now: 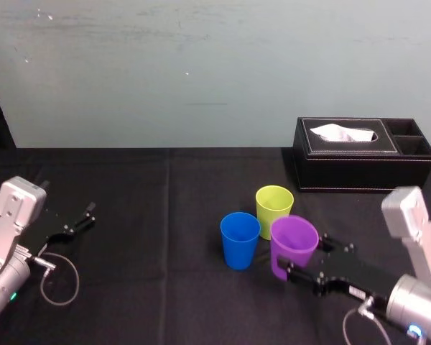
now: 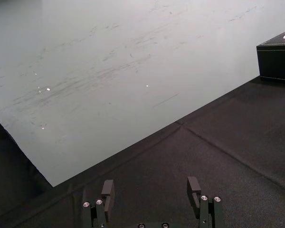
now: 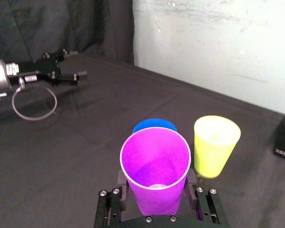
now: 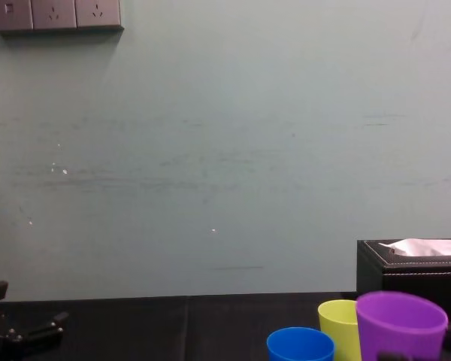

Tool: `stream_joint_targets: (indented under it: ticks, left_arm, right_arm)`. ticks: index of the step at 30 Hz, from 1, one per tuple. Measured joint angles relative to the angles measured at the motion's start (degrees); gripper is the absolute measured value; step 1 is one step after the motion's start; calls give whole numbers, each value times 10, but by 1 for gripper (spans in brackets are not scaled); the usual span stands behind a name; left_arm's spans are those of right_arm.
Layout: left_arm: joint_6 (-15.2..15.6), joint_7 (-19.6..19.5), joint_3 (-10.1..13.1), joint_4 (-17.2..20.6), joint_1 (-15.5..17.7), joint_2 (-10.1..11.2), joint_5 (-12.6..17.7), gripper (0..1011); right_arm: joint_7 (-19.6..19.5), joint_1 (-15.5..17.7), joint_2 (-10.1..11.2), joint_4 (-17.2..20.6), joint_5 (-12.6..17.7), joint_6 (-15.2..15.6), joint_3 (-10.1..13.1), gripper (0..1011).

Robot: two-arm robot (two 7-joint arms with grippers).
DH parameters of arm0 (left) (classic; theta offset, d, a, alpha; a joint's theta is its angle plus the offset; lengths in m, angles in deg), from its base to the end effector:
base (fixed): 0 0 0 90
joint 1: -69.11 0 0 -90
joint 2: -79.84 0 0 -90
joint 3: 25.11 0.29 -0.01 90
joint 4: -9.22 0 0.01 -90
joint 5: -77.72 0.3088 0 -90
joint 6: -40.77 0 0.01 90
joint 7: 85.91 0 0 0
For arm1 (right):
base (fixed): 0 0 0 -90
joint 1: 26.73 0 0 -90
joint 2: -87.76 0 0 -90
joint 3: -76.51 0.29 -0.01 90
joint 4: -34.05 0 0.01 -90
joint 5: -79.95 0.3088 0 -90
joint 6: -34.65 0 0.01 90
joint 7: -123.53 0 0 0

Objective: Stack the three plastic cups sequentially using one hand.

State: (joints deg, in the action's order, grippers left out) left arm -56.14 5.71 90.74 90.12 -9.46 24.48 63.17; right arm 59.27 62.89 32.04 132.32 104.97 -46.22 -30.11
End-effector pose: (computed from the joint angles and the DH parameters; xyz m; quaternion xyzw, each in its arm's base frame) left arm 0.3581 0.0827 -0.3023 0.1414 -0.1325 0.5800 0.7912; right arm 0.3149 -0.0661 -0.2621 -0.1146 0.0277 -0.3911 0.9128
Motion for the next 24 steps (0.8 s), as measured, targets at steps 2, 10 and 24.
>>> stream_joint_targets:
  ticks: [2,10,24]
  left_arm:
    - [0,0,0,0,0,0,0,1000]
    - [0,0,0,0,0,0,0,1000]
    - [0,0,0,0,0,0,0,1001]
  right_arm:
    - [5,-13,2,3,9,12,0,715]
    - [9,-71,1,-11,30,39,-6,715]
    - [2,-166,-28,-102,33,24,-24,715]
